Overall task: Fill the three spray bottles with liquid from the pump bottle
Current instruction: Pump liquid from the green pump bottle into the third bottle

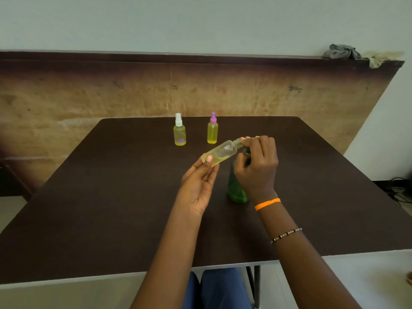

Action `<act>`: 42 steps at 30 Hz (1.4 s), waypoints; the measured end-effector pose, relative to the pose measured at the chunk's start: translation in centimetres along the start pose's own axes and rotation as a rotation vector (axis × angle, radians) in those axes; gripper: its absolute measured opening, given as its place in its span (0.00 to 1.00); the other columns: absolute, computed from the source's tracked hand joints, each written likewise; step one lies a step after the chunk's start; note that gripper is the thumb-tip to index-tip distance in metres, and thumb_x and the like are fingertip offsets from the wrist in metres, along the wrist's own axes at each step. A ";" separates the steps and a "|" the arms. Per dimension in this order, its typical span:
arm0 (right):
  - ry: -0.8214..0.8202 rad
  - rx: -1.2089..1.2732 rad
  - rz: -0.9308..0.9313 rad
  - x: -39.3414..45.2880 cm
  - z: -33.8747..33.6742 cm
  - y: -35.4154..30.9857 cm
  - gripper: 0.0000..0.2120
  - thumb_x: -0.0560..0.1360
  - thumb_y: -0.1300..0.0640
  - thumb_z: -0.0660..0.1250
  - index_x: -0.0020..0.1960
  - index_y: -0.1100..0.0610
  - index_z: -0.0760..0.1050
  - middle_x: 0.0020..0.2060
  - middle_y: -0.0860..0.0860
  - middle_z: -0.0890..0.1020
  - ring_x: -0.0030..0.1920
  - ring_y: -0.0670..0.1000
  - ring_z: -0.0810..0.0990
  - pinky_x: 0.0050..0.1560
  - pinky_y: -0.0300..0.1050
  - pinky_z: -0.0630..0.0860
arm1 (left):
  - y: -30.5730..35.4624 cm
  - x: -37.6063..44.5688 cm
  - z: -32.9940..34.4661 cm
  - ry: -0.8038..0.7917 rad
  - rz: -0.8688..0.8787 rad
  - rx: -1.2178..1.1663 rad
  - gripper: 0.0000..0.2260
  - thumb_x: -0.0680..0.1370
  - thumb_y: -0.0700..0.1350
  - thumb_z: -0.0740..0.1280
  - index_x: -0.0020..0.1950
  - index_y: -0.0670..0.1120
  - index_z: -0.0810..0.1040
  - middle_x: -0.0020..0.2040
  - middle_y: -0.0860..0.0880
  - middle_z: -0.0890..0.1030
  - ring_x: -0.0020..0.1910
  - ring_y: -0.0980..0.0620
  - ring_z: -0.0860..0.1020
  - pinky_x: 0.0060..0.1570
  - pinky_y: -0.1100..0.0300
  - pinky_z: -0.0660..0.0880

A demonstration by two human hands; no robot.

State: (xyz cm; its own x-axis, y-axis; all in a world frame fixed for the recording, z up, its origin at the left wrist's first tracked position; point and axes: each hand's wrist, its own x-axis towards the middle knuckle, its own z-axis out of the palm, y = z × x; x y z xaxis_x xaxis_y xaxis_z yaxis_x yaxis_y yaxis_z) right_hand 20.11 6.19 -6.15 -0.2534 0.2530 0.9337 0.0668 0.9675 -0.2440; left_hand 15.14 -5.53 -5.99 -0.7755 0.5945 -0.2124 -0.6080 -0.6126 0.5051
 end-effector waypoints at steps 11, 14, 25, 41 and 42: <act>-0.022 0.001 0.078 0.9 -0.7 -0.8 0.11 0.70 0.69 0.55 0.40 0.66 0.77 0.35 0.59 0.74 0.38 0.54 0.70 0.37 0.41 0.67 | 0.0 -0.2 0.3 -0.028 0.009 -0.006 0.09 0.75 0.34 0.65 0.54 0.38 0.76 0.40 0.46 0.85 0.43 0.54 0.83 0.50 0.61 0.78; 0.039 -0.016 0.048 -0.1 0.0 -0.3 0.13 0.70 0.73 0.54 0.42 0.68 0.78 0.35 0.60 0.75 0.39 0.53 0.68 0.36 0.46 0.70 | 0.0 -0.1 0.1 -0.018 0.018 0.003 0.11 0.75 0.34 0.65 0.57 0.37 0.75 0.41 0.46 0.85 0.43 0.53 0.83 0.49 0.62 0.78; -0.035 -0.095 0.032 1.8 -0.8 -0.9 0.11 0.69 0.68 0.54 0.38 0.65 0.76 0.34 0.58 0.75 0.39 0.55 0.70 0.37 0.43 0.67 | 0.2 -0.4 0.4 -0.028 0.014 -0.013 0.09 0.75 0.34 0.65 0.54 0.38 0.75 0.40 0.46 0.85 0.43 0.53 0.83 0.50 0.61 0.78; 0.046 -0.098 -0.029 0.8 -0.3 -0.6 0.13 0.70 0.71 0.54 0.40 0.67 0.77 0.35 0.60 0.76 0.41 0.54 0.68 0.42 0.44 0.70 | 0.1 -0.3 0.2 -0.013 0.006 -0.013 0.11 0.74 0.34 0.65 0.57 0.37 0.75 0.42 0.46 0.84 0.46 0.52 0.82 0.50 0.61 0.78; 0.068 -0.092 -0.024 0.4 -0.1 -0.5 0.13 0.70 0.72 0.54 0.41 0.68 0.78 0.36 0.61 0.76 0.43 0.54 0.69 0.44 0.45 0.72 | 0.1 -0.2 0.1 -0.015 0.006 -0.009 0.11 0.75 0.34 0.65 0.57 0.37 0.75 0.42 0.46 0.84 0.46 0.52 0.82 0.50 0.61 0.78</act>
State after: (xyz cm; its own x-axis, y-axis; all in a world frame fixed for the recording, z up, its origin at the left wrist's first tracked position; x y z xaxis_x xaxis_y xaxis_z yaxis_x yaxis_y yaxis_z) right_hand 20.04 5.82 -5.64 -0.1903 0.2266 0.9552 0.1510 0.9682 -0.1996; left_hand 15.23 -5.70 -5.80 -0.7764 0.5987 -0.1969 -0.6051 -0.6207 0.4987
